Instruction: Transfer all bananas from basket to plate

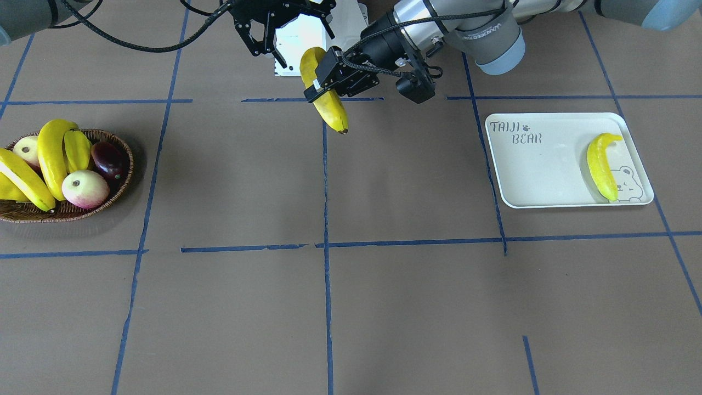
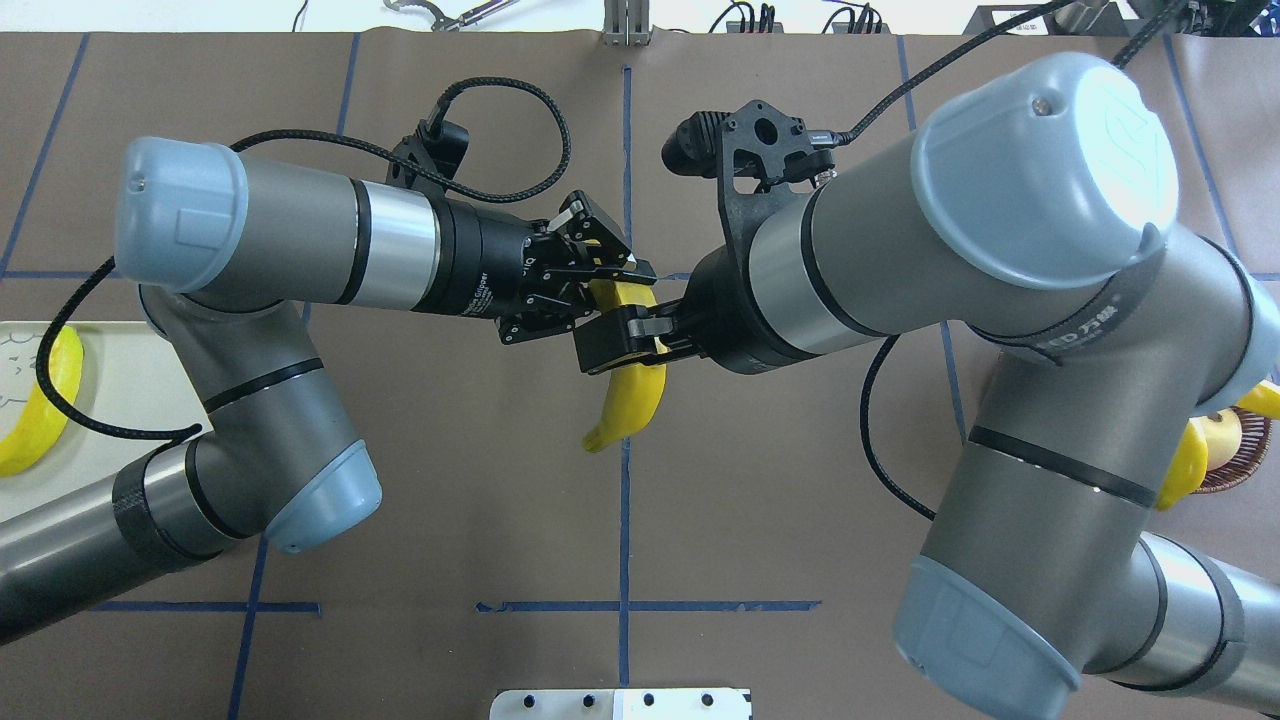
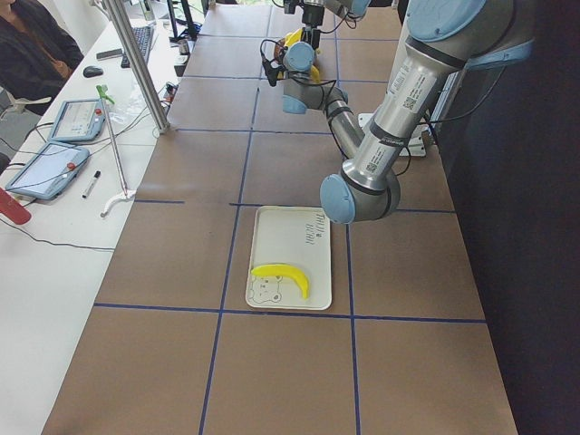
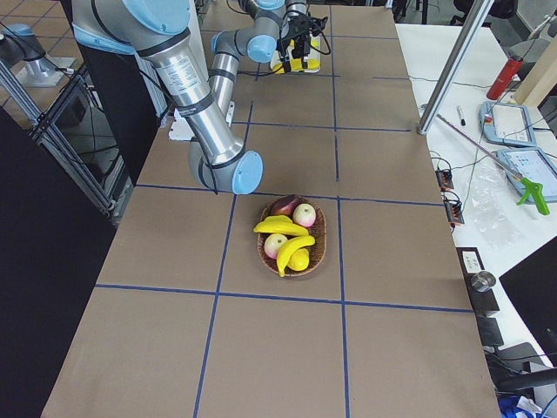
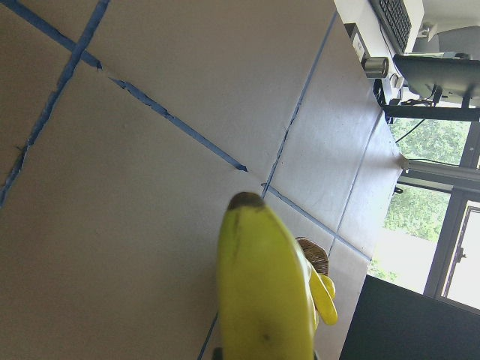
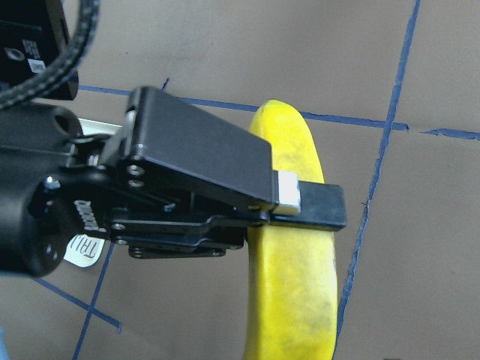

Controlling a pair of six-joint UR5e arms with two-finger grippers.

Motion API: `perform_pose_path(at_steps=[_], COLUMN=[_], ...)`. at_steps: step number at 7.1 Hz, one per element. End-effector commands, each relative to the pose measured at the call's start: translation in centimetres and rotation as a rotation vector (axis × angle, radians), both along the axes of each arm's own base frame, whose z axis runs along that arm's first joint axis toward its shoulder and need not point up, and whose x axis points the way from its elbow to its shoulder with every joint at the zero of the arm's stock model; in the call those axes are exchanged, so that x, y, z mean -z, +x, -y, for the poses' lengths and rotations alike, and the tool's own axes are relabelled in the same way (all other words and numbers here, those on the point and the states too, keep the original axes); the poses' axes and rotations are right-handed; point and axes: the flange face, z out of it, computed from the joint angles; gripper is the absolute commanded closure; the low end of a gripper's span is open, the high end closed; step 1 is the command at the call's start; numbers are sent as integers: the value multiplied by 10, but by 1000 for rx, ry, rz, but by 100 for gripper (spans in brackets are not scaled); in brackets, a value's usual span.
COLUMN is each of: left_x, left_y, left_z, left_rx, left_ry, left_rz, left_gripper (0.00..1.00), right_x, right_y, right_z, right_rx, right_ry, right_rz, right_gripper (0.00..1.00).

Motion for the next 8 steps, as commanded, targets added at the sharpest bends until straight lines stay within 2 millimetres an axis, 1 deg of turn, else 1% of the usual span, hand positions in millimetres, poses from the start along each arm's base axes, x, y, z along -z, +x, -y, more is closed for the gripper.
perform_pose_path(at_steps=[1, 2, 3, 4, 5, 6, 7, 8], left_x=[-8, -19, -40, -73, -100, -131, -160, -186], left_y=[-8, -20, -34, -44, -67, -95, -103, -119], left_z=[13, 29, 41, 43, 56, 70, 75, 84], left_rx=[21, 27, 19, 9, 47, 92, 94, 106], left_ry=[-7, -22, -29, -29, -56, -40, -11, 24], left_rz=[21, 63, 105, 153, 189, 262, 357, 460], left_gripper=[100, 100, 100, 100, 100, 100, 100, 100], right_x=[-2, -10, -21, -31, -43, -57, -75, -96], right_y=[17, 36, 59, 75, 82, 85, 86, 90], right_z=[6, 16, 36, 53, 62, 71, 75, 80], right_rx=[-11, -10, -24, -62, -93, -127, -100, -92], right_ry=[-7, -33, -90, -130, -176, -188, -187, -197], right_rz=[2, -1, -34, -73, -137, -223, -313, -376], right_gripper=[0, 0, 0, 0, 0, 0, 0, 0])
